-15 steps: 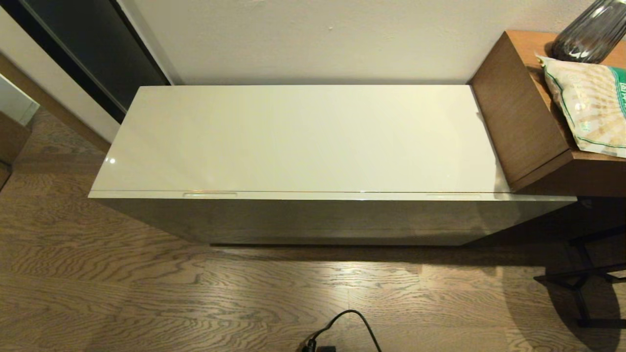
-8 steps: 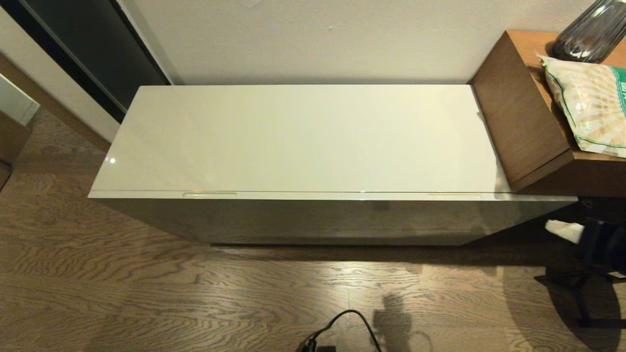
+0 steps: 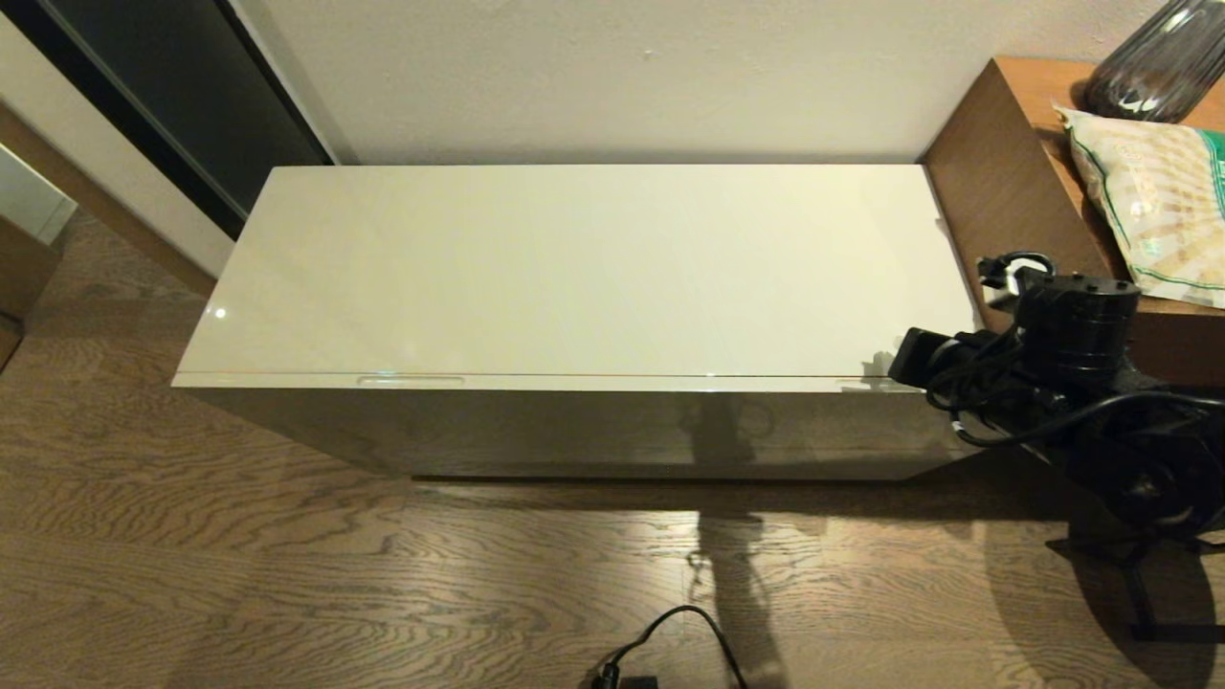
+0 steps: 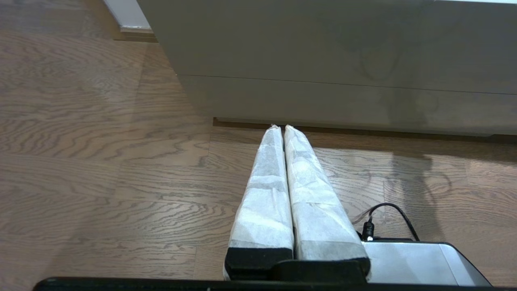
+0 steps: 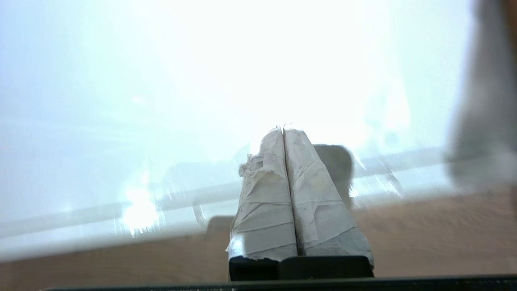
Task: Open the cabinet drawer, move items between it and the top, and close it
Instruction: Open the drawer
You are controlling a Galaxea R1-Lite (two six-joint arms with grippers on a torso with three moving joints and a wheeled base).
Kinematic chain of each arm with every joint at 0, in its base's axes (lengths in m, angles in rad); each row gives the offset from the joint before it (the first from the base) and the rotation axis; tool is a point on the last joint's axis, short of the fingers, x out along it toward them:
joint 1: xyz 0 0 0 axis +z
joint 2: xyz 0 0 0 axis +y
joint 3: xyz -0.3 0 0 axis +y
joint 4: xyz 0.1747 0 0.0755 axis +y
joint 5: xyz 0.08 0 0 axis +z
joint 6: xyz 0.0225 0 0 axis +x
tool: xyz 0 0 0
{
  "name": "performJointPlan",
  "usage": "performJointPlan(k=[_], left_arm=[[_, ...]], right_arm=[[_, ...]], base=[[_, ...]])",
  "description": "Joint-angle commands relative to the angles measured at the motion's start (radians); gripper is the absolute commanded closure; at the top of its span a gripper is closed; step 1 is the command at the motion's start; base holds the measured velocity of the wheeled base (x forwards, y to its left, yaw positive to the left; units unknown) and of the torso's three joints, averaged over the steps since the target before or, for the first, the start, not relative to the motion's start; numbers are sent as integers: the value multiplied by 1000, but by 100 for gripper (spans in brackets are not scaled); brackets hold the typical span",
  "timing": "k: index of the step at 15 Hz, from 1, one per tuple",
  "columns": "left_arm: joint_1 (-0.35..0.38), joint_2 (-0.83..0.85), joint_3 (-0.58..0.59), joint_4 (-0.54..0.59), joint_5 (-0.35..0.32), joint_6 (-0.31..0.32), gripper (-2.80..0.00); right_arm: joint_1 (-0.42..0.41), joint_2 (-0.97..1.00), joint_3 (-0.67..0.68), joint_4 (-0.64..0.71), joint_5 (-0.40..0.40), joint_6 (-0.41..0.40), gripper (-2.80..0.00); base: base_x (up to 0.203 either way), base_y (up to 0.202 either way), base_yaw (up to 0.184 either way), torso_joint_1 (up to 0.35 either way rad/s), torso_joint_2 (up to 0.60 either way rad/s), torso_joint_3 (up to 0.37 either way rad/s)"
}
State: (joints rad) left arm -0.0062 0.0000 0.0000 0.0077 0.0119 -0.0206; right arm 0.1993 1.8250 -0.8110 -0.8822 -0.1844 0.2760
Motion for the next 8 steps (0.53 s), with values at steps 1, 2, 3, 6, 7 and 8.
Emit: performJointPlan(k=[1, 2, 3, 6, 7, 8], left_arm=[[0, -2, 0, 0, 0, -1, 0], [0, -2, 0, 0, 0, -1, 0], [0, -2, 0, 0, 0, -1, 0], [0, -2, 0, -1, 0, -1, 0], [0, -2, 0, 0, 0, -1, 0], [0, -2, 0, 0, 0, -1, 0]], right_arm=[[11, 73, -57, -3, -7, 3, 0], [12, 71, -51, 2, -9, 5, 0], [12, 67, -47, 3, -10, 5, 0], [16, 56, -45, 24, -37, 4, 0], [18, 49, -41, 41, -39, 4, 0], [21, 46, -31, 54, -50, 5, 0]], base=[[0, 0, 0, 0, 0, 0], [0, 0, 0, 0, 0, 0], [0, 0, 0, 0, 0, 0], [0, 0, 0, 0, 0, 0], [0, 0, 0, 0, 0, 0], [0, 0, 0, 0, 0, 0]])
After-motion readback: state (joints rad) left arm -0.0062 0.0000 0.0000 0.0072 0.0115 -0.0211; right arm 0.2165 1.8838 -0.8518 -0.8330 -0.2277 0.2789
